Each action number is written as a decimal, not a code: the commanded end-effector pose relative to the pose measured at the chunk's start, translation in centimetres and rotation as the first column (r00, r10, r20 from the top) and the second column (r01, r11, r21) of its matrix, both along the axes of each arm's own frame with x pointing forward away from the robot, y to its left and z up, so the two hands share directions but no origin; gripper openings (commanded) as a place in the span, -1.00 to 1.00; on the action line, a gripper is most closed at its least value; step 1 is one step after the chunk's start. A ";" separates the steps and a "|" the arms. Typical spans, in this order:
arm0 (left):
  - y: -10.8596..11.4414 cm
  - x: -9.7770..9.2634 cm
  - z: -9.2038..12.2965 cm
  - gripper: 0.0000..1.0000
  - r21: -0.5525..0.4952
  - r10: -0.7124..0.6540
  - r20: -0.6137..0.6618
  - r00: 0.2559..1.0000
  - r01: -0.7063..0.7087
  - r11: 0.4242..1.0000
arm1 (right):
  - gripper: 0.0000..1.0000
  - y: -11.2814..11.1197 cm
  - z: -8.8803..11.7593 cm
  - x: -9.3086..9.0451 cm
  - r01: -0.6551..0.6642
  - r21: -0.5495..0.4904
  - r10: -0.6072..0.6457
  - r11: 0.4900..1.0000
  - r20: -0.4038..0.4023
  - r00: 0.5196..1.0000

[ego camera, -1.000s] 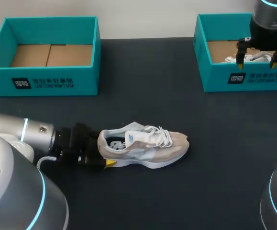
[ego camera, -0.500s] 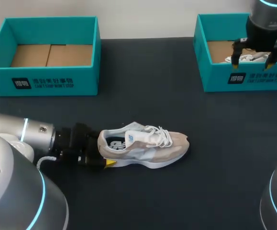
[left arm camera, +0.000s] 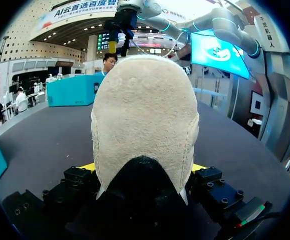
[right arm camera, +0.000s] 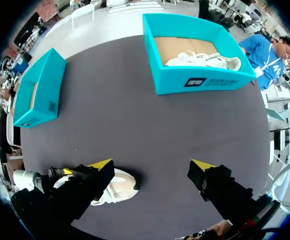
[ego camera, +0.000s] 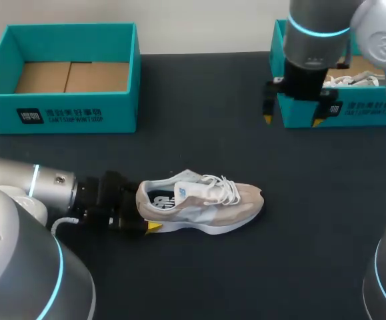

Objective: Take the shoe out of the shoebox, open the shoe tongue, remove and reinsert the insole, then place the shoe into the shoebox

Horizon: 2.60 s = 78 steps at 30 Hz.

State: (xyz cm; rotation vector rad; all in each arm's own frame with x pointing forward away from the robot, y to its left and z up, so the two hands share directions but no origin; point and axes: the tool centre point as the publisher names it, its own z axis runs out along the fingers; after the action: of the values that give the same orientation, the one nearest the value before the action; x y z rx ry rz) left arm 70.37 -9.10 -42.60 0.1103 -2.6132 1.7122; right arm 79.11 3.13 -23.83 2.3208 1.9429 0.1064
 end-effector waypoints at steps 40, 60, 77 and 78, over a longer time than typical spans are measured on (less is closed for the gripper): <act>-0.4 -0.2 -0.6 -1.00 0.001 0.000 -0.001 1.000 0.000 1.000 | 1.00 16.4 -3.5 -7.2 0.038 -0.004 -0.038 0.999 -0.031 0.999; -0.4 -0.2 -0.6 -1.00 0.001 0.000 -0.001 1.000 0.000 1.000 | 1.00 22.3 -6.5 -10.4 0.101 -0.174 -0.104 0.980 -0.008 0.995; -0.4 -0.2 -0.6 -1.00 0.001 0.000 -0.001 1.000 0.000 1.000 | 1.00 23.5 -10.0 -10.4 0.162 -0.276 -0.171 0.948 -0.011 0.985; -0.4 -0.2 -0.6 -1.00 0.001 0.000 -0.001 1.000 0.000 1.000 | 1.00 23.5 -10.1 -10.3 0.170 -0.287 -0.179 0.943 -0.005 0.984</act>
State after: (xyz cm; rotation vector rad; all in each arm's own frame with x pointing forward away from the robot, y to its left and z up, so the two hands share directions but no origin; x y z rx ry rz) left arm 70.36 -9.10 -42.60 0.1101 -2.6130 1.7122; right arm 69.40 24.25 -33.09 2.1215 2.1575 -0.0149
